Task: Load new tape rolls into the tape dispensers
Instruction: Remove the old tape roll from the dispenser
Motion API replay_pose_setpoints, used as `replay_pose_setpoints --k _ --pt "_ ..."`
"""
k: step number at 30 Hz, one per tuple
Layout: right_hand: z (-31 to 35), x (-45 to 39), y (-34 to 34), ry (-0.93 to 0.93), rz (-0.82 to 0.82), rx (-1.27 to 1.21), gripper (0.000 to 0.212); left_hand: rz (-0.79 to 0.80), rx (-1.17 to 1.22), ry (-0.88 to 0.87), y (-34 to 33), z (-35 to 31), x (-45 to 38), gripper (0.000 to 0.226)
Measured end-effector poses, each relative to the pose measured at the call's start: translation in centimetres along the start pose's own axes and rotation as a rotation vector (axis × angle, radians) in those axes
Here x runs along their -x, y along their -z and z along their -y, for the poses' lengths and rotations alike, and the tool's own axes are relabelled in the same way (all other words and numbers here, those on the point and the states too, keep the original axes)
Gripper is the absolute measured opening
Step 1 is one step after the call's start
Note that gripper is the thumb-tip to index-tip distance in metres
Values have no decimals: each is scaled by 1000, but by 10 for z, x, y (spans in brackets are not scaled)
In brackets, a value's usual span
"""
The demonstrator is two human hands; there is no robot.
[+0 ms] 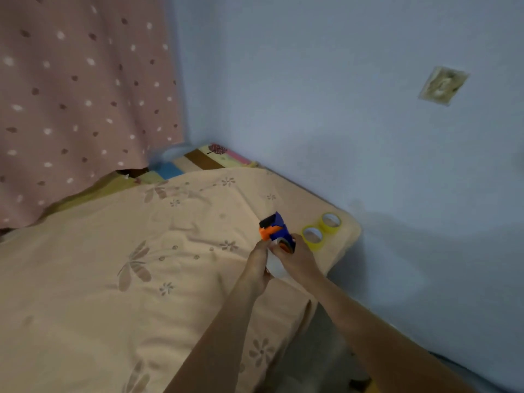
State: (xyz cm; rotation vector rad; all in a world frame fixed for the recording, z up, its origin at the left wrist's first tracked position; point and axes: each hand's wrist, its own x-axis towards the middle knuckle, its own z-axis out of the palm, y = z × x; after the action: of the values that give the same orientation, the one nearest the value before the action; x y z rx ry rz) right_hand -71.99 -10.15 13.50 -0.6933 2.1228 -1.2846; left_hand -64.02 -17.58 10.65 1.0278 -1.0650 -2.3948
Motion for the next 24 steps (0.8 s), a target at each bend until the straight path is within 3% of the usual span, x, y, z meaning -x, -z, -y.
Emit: replay_pose_setpoints --k 9,14,20,22,24 --pt "2 -93 3 56 169 103 46 -39 76 -27 -10 -29 -65 45" --pt "-2 -175 20 102 286 100 9 -147 121 -62 -33 -50 -116 46" --pt "-6 -251 60 113 527 44 35 -320 125 -88 -62 -68 -171 45" --pt "-5 -270 68 50 561 -29 33 -338 164 -112 -68 -74 -179 44" --pt "-3 -284 73 -23 585 -90 17 -318 198 -127 -69 -74 -184 45"
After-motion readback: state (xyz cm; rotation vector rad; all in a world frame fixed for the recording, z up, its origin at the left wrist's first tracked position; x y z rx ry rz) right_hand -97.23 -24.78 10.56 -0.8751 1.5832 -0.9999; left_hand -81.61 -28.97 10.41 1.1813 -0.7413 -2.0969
